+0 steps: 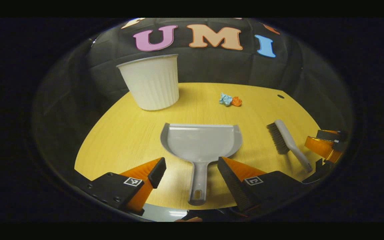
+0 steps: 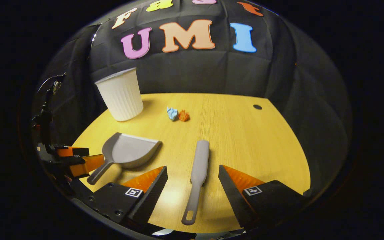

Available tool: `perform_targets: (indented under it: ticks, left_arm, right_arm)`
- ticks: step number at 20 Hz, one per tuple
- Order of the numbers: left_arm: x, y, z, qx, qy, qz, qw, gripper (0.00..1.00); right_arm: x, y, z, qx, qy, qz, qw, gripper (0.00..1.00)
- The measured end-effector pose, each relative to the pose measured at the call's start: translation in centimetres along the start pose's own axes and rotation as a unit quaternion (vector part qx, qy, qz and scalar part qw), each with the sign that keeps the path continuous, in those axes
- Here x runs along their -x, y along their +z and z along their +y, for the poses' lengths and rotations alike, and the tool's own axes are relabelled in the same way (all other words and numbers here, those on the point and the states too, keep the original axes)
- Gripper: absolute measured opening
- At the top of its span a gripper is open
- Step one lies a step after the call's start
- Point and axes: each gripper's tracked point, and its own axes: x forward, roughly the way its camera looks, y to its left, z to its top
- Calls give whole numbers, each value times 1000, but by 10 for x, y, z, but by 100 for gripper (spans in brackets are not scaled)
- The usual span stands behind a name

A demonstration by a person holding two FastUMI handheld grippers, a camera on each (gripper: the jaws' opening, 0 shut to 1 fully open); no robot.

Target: Pick up the small broom and dustpan from the desktop, sweep the trash into the dustpan with the broom, and then empty the trash into the garbage bin.

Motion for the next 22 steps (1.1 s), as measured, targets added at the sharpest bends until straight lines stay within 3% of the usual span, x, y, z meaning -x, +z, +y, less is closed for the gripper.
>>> perform_targets:
  ticks: [9,12,13,15,16,20,22]
  left_arm:
    - [-30,-39,0,-32,-11,90,995,94]
    - [-39,-46,1,-55,-14,109,992,94]
    - [-41,-47,1,-61,-14,111,992,87]
    - [-43,-52,1,-63,-18,120,991,88]
    - [-45,-55,1,-64,-18,127,990,86]
    - [-50,-65,-4,-72,-35,146,986,76]
    - [-54,-65,-12,-70,-46,148,985,66]
  right_arm:
    - [-37,-60,-9,29,-14,143,989,92]
    - [-46,-77,-11,27,-11,192,981,81]
    - [-47,-80,-11,31,-10,202,979,81]
    - [-48,-85,-11,36,-7,215,976,74]
    - [-50,-87,-12,38,-8,220,975,63]
    - [-51,-92,-10,41,2,239,970,49]
    - [-53,-88,-15,49,4,233,971,36]
